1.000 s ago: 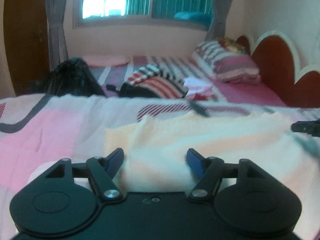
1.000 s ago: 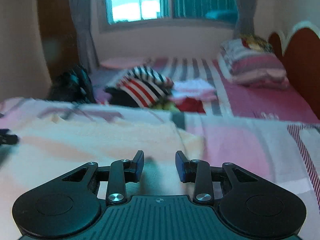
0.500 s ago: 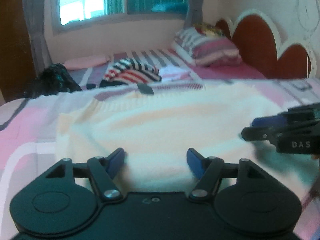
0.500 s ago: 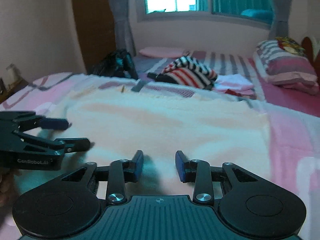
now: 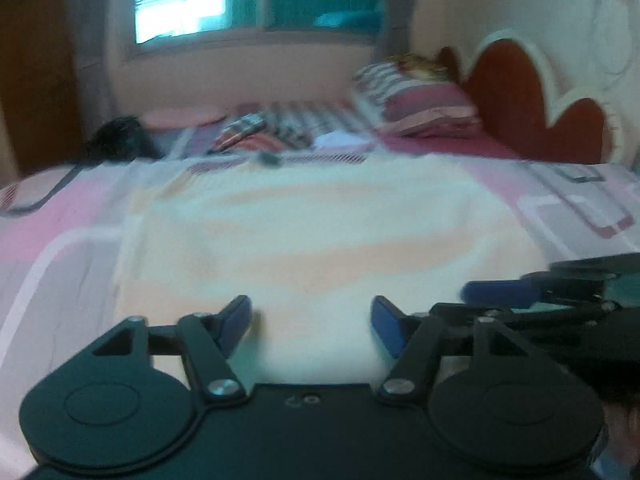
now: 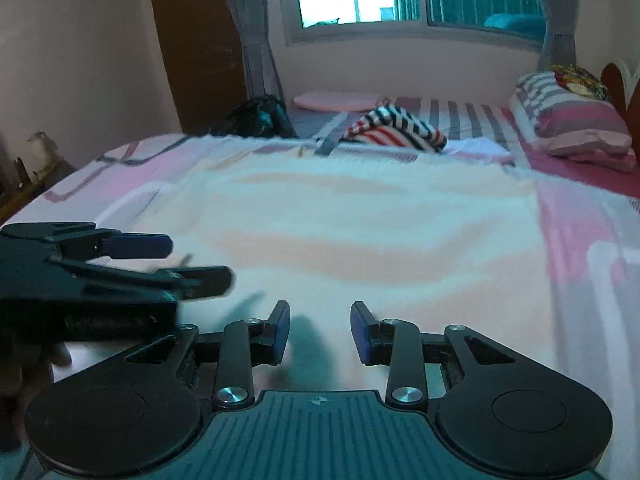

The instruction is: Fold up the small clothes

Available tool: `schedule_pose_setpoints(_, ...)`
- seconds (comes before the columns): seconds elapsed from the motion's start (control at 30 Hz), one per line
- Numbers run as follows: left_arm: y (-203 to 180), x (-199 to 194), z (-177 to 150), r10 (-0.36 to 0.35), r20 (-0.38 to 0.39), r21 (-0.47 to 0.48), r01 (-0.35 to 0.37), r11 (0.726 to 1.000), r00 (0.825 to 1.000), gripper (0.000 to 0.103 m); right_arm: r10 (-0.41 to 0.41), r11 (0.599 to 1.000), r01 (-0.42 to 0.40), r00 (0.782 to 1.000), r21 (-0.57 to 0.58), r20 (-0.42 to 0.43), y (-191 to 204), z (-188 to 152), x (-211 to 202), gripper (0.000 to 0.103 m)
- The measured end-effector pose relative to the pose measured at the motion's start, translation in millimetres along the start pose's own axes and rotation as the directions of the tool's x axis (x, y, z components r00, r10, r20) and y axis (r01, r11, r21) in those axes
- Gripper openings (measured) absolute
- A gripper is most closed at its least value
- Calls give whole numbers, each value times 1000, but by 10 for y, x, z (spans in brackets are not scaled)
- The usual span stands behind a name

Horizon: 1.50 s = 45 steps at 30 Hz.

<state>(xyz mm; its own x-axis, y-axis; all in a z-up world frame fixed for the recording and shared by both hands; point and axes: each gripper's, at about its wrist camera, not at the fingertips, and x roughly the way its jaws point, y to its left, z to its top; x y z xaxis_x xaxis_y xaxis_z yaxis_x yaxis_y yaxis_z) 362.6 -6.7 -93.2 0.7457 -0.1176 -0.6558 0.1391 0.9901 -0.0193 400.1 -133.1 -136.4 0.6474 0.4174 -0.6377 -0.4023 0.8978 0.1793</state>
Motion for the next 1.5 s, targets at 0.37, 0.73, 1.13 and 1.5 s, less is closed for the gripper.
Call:
schedule_pose_setpoints(0.37,548,-40,-244,81,-64,-76,-86,993,995,68,-178,983,178,984,54,-12,-296,-353,-239,0)
schedule_pose_setpoints(0.73,509,-68,-236,101,-80,-71,-107,992,992,74,-237,963,237,971,130,-14,-626,-327,-469,0)
schedule_pose_setpoints(1.13,506,-82,-275,102,-72,-65,-107,992,992,75,-198,970,205,978,130,-61,-684,-369,-614,0)
schedule_pose_setpoints(1.5,1139,-445,-563,-103,23,-676,91,731,994,54,-117,965,102,992,241,49,-712,-184,-881,0)
